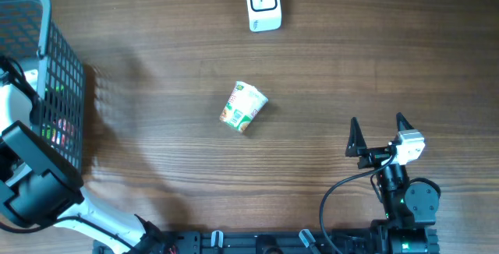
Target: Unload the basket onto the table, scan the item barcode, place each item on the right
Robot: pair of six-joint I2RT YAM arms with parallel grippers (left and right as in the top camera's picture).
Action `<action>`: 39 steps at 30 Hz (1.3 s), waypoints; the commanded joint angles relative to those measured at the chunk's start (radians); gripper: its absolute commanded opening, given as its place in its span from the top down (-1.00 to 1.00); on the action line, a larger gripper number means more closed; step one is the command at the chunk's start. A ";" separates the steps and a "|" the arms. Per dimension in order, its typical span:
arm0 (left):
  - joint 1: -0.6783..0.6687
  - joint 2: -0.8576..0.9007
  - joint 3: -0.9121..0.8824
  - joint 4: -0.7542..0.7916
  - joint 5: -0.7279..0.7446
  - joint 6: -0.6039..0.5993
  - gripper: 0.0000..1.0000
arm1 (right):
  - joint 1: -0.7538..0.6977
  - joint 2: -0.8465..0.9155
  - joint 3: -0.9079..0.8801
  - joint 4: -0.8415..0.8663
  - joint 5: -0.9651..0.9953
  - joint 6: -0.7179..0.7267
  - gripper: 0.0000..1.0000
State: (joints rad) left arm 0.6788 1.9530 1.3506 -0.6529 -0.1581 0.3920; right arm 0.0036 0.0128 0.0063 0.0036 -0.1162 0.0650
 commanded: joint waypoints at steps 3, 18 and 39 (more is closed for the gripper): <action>-0.011 0.083 -0.099 0.038 0.034 0.016 -0.46 | -0.001 -0.005 -0.001 0.005 -0.015 -0.010 -1.00; -0.010 -0.117 0.076 0.071 0.033 -0.086 0.92 | -0.001 -0.005 -0.001 0.005 -0.015 -0.010 -0.99; 0.058 -0.102 0.076 -0.017 0.184 0.047 -1.00 | -0.001 -0.005 -0.001 0.005 -0.015 -0.010 -0.99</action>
State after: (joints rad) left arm 0.7132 1.7779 1.4204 -0.6521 -0.0788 0.3656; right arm 0.0036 0.0128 0.0063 0.0036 -0.1162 0.0650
